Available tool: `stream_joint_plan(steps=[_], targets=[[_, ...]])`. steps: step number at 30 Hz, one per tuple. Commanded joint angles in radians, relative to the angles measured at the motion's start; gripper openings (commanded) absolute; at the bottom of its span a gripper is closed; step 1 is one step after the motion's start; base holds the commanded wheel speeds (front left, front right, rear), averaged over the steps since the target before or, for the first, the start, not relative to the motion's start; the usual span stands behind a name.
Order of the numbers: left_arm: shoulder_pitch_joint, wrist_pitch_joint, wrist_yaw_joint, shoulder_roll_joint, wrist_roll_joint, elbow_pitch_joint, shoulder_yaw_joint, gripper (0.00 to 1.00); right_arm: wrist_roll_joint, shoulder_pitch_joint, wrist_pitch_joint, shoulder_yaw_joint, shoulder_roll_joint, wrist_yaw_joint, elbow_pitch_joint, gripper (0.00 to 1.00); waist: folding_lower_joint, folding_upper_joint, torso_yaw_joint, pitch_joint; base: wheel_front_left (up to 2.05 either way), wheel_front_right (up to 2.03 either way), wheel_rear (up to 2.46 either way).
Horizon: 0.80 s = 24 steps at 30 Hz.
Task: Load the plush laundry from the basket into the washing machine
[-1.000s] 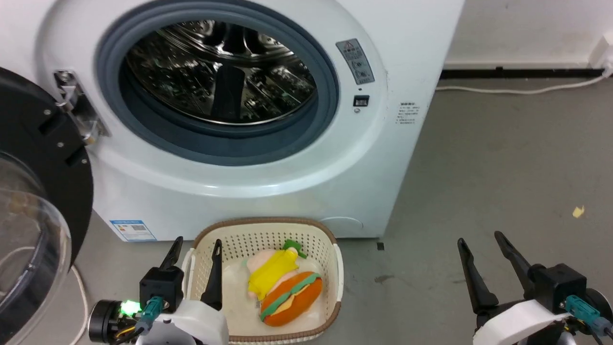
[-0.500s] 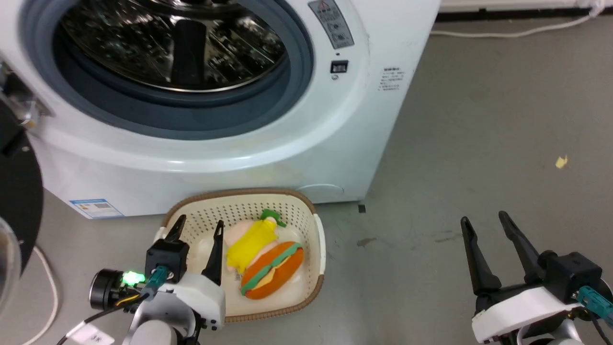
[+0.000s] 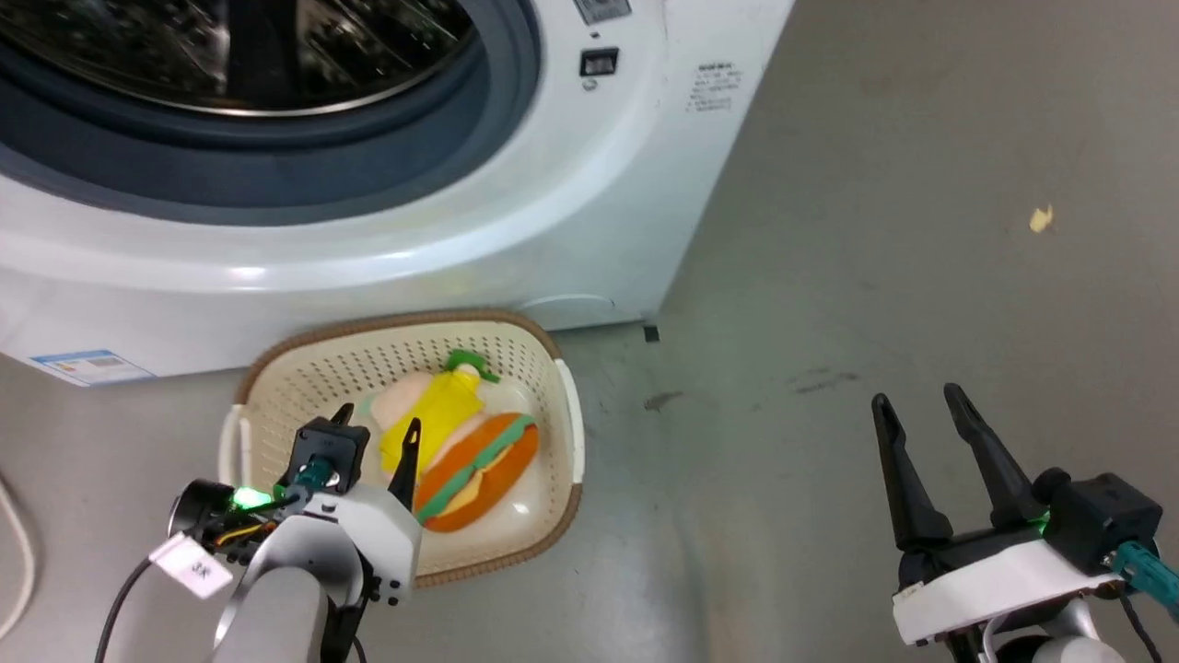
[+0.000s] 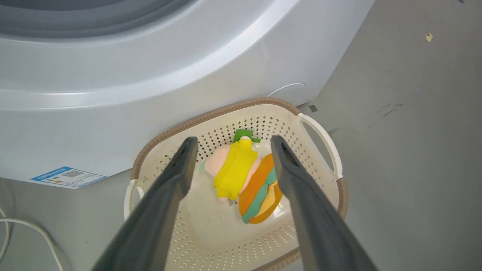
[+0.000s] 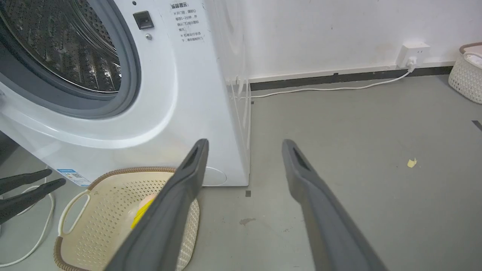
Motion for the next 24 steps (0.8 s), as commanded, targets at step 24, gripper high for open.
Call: stream_joint_plan(steps=[24], targets=[[-0.245,0.069,-0.033,0.129,-0.070,0.263,-0.180,1.00,0.154,-0.047,-0.058,0.054,-0.001,0.000,-0.039,1.00,-0.0001,0.0000,-0.115,0.224,0.00,0.00,0.00]])
